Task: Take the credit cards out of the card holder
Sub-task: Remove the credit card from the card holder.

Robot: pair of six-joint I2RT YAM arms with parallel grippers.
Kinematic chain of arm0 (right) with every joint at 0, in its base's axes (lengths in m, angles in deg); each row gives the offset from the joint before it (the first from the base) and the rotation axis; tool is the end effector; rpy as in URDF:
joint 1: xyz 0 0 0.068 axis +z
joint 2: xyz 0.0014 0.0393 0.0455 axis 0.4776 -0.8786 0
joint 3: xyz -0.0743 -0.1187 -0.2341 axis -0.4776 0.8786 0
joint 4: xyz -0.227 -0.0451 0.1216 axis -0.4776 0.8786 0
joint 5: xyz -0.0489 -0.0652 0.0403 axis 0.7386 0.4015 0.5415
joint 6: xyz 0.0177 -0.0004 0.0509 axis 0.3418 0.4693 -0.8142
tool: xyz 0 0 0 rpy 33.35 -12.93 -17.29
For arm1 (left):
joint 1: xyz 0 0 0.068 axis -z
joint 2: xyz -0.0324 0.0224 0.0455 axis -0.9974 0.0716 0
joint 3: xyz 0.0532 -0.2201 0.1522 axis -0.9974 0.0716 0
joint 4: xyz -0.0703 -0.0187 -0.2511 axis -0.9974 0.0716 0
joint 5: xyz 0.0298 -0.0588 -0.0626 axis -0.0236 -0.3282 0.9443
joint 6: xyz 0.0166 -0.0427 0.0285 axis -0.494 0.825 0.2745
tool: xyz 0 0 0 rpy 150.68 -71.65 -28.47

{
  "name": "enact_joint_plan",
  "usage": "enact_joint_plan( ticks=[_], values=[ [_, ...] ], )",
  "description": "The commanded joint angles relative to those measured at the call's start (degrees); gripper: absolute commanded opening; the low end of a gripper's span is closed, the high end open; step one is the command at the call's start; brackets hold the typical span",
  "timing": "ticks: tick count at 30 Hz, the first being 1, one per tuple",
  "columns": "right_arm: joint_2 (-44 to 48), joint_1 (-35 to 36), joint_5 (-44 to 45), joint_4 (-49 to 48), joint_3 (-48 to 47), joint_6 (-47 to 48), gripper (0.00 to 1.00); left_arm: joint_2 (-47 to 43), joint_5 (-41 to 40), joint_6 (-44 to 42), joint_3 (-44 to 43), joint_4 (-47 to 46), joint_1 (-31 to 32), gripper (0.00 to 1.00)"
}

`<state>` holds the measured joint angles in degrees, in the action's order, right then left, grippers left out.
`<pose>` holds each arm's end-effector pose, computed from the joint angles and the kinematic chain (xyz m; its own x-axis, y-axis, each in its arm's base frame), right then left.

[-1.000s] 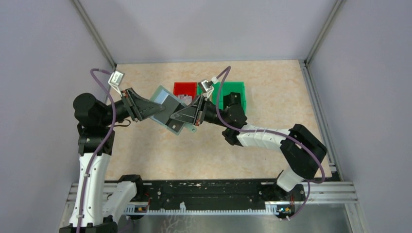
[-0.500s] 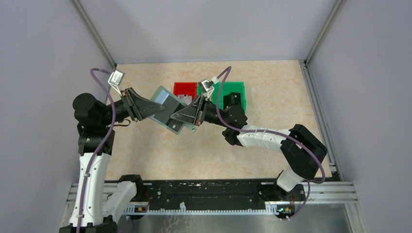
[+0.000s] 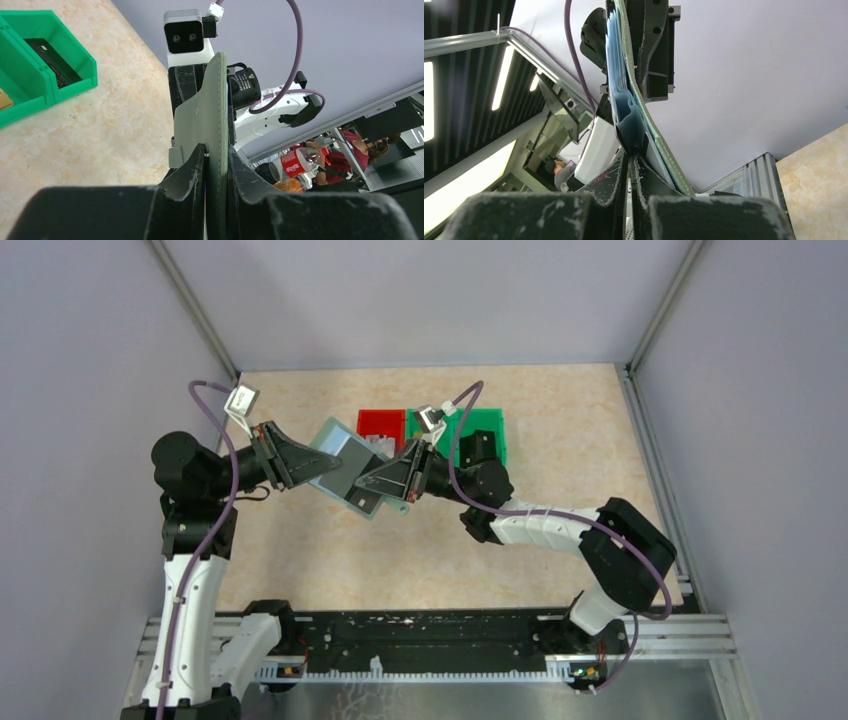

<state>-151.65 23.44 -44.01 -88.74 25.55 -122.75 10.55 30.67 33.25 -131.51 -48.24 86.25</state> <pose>0.1892 0.2703 0.3259 -0.8298 0.3120 -0.4628 -0.5556 -0.3820 0.7385 0.1517 -0.0330 0.4246 -0.6293 -0.3459 -0.6960 0.6503 0.2560 -0.7152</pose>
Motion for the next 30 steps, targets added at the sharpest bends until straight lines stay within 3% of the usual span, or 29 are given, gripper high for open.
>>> enact_joint_plan(
  ticks=[1,7,30],
  values=[
    [2.37,-0.23,0.43,-2.65,0.41,0.52,0.00,-0.42,0.38,1.44,-1.30,-2.96,0.02,0.22],
    [2.49,-0.25,0.40,-1.72,0.46,0.76,0.00,-0.35,0.01,1.49,-1.77,-2.96,-0.01,0.25],
    [3.53,-0.18,1.63,-0.45,1.74,1.70,0.00,-0.21,-0.73,0.91,-2.28,-4.36,0.04,0.23]
  ],
)
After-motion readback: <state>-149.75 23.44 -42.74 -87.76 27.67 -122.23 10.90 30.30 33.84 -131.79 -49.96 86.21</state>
